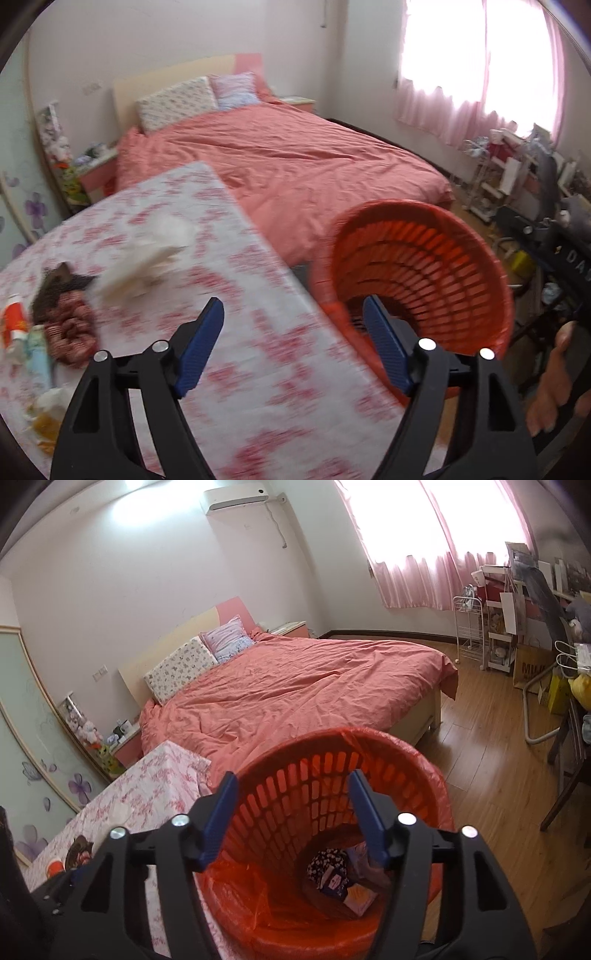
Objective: Collect trash
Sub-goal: 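Carry wrapper with left tool into orange basket while right tool drops grey sock there, then move both open tools back over the bed toward the remaining items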
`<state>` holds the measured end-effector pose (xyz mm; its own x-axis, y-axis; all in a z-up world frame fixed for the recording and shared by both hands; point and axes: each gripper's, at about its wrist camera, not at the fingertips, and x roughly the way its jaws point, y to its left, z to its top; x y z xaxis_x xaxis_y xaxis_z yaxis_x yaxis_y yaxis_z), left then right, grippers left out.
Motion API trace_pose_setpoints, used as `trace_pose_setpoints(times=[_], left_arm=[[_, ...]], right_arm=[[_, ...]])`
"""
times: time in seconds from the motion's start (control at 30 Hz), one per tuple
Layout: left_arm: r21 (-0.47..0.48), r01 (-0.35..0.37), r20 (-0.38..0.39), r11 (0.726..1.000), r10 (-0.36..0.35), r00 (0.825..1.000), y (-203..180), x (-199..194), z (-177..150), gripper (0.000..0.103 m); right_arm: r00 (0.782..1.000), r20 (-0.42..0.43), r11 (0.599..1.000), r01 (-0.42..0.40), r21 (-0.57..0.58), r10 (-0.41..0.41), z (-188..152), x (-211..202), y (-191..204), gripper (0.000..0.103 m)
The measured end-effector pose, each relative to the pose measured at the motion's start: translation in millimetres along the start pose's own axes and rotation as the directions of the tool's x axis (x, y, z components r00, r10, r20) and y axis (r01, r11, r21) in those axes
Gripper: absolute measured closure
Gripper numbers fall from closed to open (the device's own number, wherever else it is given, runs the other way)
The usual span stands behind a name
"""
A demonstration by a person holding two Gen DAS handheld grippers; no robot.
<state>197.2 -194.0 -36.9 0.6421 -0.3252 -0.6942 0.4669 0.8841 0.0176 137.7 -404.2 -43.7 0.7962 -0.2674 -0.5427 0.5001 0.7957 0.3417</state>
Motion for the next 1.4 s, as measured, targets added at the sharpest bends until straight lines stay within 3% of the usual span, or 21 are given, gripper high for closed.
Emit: trace_pose_setpoints(times=[0.33,0.73,1.17,1.4], left_arm=[[-0.092,-0.133,-0.007,0.987,0.133,0.991,77,-32,-29,0.025],[-0.215,-0.271,-0.025,0.938,0.272,0.962,164,-71,-69,0.025],[-0.351,-0.390,-0.077,0.851,0.389,0.918,246,-102,-114,0.025],[-0.364,-0.431,-0.116,0.825,0.419,0.901,269,-111,-140,0.025]], right_arm=[[0.999,-0.039,0.995,-0.034,-0.090,0.031,-26,-13,47,0.037],[0.985,-0.126,0.963,-0.148,-0.227,0.122,-69,-19,127,0.037],[0.940,-0.260,0.879,-0.307,-0.366,0.220,-132,-27,223,0.037],[0.923,-0.306,0.836,-0.352,-0.422,0.234,-159,-36,254,0.037]])
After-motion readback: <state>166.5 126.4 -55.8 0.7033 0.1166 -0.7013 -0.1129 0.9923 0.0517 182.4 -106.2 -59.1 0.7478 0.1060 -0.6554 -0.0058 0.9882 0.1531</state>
